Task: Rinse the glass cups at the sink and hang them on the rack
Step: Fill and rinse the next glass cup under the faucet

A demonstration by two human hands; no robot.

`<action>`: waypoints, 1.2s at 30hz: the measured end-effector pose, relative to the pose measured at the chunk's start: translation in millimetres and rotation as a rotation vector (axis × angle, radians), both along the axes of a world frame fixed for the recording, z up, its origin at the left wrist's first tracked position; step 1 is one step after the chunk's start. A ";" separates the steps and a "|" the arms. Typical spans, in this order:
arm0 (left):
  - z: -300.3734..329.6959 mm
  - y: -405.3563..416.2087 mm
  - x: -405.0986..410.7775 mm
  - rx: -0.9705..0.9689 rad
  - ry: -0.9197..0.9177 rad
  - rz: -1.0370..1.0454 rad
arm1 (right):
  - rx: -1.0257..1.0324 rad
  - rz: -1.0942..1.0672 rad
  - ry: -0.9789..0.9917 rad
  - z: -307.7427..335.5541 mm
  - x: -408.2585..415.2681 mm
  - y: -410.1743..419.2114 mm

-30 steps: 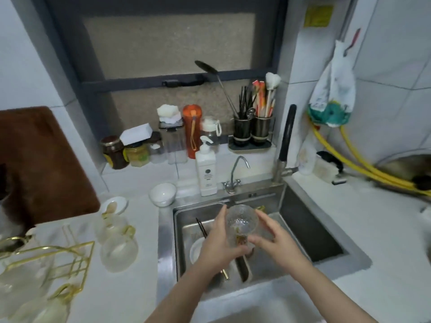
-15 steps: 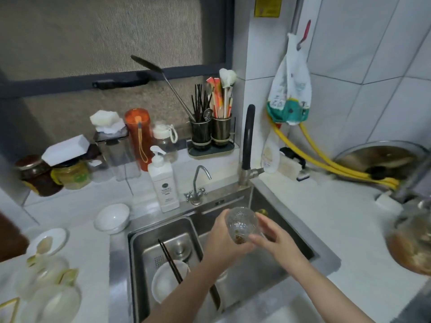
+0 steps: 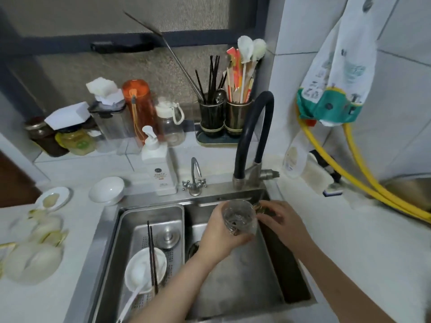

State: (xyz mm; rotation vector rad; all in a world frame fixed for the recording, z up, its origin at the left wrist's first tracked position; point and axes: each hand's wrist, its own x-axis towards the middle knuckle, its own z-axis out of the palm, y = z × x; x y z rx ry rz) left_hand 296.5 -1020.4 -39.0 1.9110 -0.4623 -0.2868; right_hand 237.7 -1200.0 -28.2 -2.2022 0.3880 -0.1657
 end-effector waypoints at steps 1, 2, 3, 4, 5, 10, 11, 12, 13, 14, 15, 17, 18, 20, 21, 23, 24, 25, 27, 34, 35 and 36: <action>-1.9 -4.1 0.7 0.004 0.015 0.025 | -0.009 0.020 0.007 1.7 6.5 -7.6; -4.1 -7.6 1.6 0.012 0.029 0.046 | -0.015 0.039 0.009 1.0 13.5 -15.5; -6.3 -10.7 2.7 0.017 0.040 0.063 | -0.019 0.054 0.009 0.3 20.5 -22.5; -7.2 -13.2 4.1 0.017 0.045 0.071 | -0.023 0.064 0.002 -1.0 27.0 -28.7; -9.6 -14.3 5.6 0.023 0.055 0.076 | -0.028 0.069 0.000 -2.9 32.4 -33.2; -15.7 -21.2 17.8 0.071 0.077 0.081 | -0.086 0.037 0.059 -15.1 65.9 -62.9; -15.0 -22.5 20.3 0.074 0.081 0.080 | -0.090 0.023 0.068 -16.6 73.2 -69.4; -13.2 -23.4 22.8 0.078 0.079 0.078 | -0.103 0.007 0.065 -19.2 81.2 -76.1; -11.4 -24.1 25.2 0.081 0.074 0.077 | -0.112 -0.004 0.074 -23.4 89.5 -82.9; -9.9 -24.8 28.1 0.084 0.072 0.076 | -0.096 -0.014 0.106 -27.3 97.7 -89.0; -9.1 -25.3 31.0 0.083 0.070 0.074 | -0.081 -0.017 0.150 -29.7 104.8 -93.3; -7.3 -25.9 36.1 0.082 0.065 0.067 | -0.105 -0.014 0.212 -37.9 117.6 -103.2; -6.1 -26.1 38.1 0.080 0.065 0.065 | -0.126 -0.004 0.229 -41.3 122.5 -106.6; -3.8 -26.0 41.7 0.076 0.070 0.061 | -0.185 0.028 0.256 -46.2 128.4 -109.6; -3.6 -25.5 43.5 0.073 0.072 0.059 | -0.213 0.045 0.278 -48.4 128.9 -109.6; -2.7 -24.8 46.3 0.068 0.076 0.050 | -0.254 0.059 0.326 -55.2 128.2 -111.2; -1.6 -24.5 46.9 0.071 0.075 0.044 | -0.262 0.059 0.338 -57.3 127.2 -113.2; -0.8 -24.5 47.8 0.076 0.071 0.039 | -0.268 0.058 0.342 -57.6 126.4 -115.0; -0.2 -24.9 49.1 0.076 0.065 0.041 | -0.289 0.071 0.336 -60.6 126.4 -119.2; 0.7 -27.8 49.7 0.080 0.064 0.036 | -0.274 0.101 0.304 -64.4 126.7 -124.0; 0.3 -27.9 49.8 0.078 0.064 0.034 | -0.252 0.112 0.310 -63.6 126.5 -125.0; 0.3 -27.8 49.8 0.082 0.061 0.031 | -0.234 0.111 0.311 -63.3 126.1 -125.5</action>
